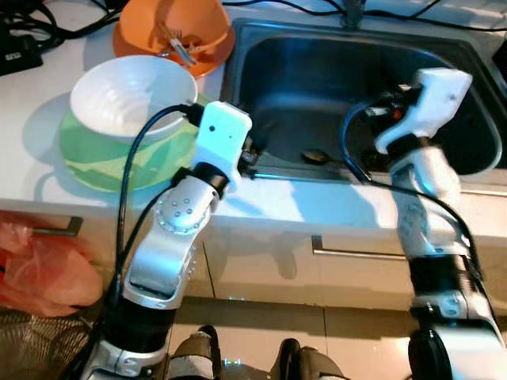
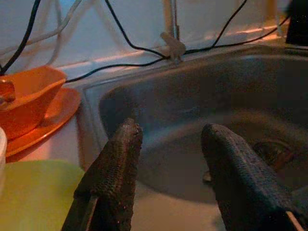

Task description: Kitchen organization

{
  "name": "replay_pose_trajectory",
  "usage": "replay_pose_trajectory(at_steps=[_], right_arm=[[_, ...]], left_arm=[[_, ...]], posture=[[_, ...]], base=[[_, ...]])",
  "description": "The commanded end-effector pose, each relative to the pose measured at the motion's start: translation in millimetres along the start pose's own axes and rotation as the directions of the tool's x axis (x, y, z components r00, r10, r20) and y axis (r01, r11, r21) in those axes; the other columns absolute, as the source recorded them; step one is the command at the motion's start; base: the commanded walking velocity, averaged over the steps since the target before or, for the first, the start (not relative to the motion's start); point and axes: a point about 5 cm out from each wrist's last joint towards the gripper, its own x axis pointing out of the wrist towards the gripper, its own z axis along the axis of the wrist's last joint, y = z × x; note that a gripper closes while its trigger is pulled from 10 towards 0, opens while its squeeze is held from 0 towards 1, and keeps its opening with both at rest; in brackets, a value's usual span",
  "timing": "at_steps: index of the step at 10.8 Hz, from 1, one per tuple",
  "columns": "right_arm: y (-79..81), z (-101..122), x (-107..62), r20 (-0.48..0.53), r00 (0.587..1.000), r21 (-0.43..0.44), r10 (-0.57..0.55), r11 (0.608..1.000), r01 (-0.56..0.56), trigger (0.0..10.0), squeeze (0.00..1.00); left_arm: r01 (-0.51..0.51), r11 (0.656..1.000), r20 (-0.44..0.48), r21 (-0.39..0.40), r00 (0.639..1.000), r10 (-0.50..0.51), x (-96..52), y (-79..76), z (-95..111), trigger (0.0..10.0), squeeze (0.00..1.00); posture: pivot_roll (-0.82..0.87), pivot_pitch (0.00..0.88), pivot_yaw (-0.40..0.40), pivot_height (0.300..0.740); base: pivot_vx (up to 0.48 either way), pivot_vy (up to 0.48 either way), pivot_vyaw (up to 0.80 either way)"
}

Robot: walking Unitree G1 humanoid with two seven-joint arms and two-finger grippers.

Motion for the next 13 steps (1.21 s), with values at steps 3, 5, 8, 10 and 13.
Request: replay_pose_trajectory(at_steps=[3,5,8,10,13], right_arm=[[-9.0,6,-29.2,-0.021,1.0,-0.043,-0.021,0.999,0.02,10.0,0.0],[-7.5,-6,-56.7,-0.073,0.997,-0.02,-0.027,0.999,0.026,10.0,0.0],[-4.6,-22,-73.0,-0.122,0.989,0.002,-0.081,0.997,0.082,10.0,0.0],[1.3,-32,-78.9,-0.153,0.984,0.013,-0.088,0.996,0.091,10.0,0.0],[12.5,-46,-79.7,-0.187,0.979,0.046,-0.079,0.995,0.089,10.0,0.0]], left_arm=[[-0.035,0.999,0.058,-0.012,0.998,0.035,0.3,-3.0,1,10.0,0.0],[-0.043,0.999,0.064,-0.021,0.997,0.044,-5.3,-2.7,0,10.0,0.0],[-0.054,0.998,0.053,-0.019,0.997,0.055,-6.7,-1.5,-7,10.0,0.0],[-0.074,0.997,0.059,-0.024,0.995,0.075,-10.2,-0.3,-10,10.0,0.0],[-0.079,0.996,0.041,-0.028,0.996,0.08,-19.0,2.3,-18,10.0,0.0]], posture=[[0.14,0.204,-0.057,0.74],[0.13,0.196,-0.051,0.74],[0.14,0.193,-0.046,0.74],[0.14,0.206,-0.049,0.74],[0.15,0.22,-0.05,0.74]], base=[[0.0,0.0,0.0],[0.0,0.0,0.0],[0.0,0.0,0.0],[0.0,0.0,0.0],[0.0,0.0,0.0]])
